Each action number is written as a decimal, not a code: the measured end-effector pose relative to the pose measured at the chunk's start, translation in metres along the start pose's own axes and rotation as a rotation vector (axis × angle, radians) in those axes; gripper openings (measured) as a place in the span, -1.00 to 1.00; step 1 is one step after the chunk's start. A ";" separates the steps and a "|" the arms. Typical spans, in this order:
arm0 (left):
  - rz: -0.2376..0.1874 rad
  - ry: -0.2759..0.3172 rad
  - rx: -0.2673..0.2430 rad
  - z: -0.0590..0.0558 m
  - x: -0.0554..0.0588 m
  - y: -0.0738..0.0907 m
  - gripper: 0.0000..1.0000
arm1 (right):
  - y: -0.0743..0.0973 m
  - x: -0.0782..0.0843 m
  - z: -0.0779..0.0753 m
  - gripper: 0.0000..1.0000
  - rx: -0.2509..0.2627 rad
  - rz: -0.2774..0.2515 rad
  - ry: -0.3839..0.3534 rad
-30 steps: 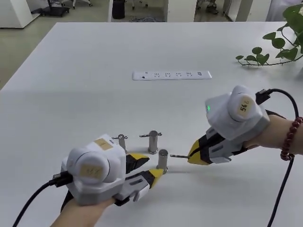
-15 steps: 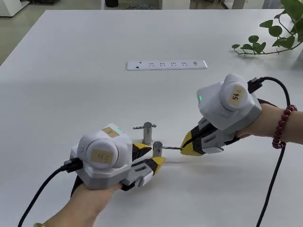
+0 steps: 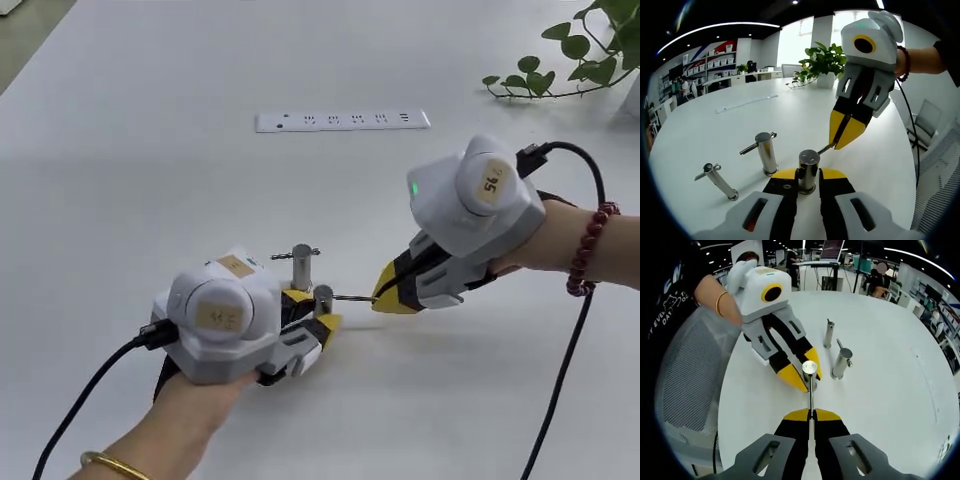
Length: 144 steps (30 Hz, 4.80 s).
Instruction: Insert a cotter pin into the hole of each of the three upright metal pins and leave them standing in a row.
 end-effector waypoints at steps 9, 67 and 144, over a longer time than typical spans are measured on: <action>0.000 -0.022 -0.005 0.001 0.000 -0.002 -0.79 | 0.001 -0.003 0.001 -1.00 -0.006 -0.002 0.014; -0.078 -0.001 -0.037 0.004 0.007 0.005 -0.66 | -0.007 -0.029 0.003 -0.91 0.014 -0.028 0.069; -0.038 -0.011 0.000 0.012 0.011 0.039 -0.01 | -0.032 -0.047 0.004 -0.82 -0.010 -0.059 -0.021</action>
Point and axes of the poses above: the centre of the closed fingertips' face, and the gripper's own axes: y roughly backward along the fingers, z roughly to its left, x roughly out of its underside, the point moved 6 cm from there along y, roughly backward along the fingers
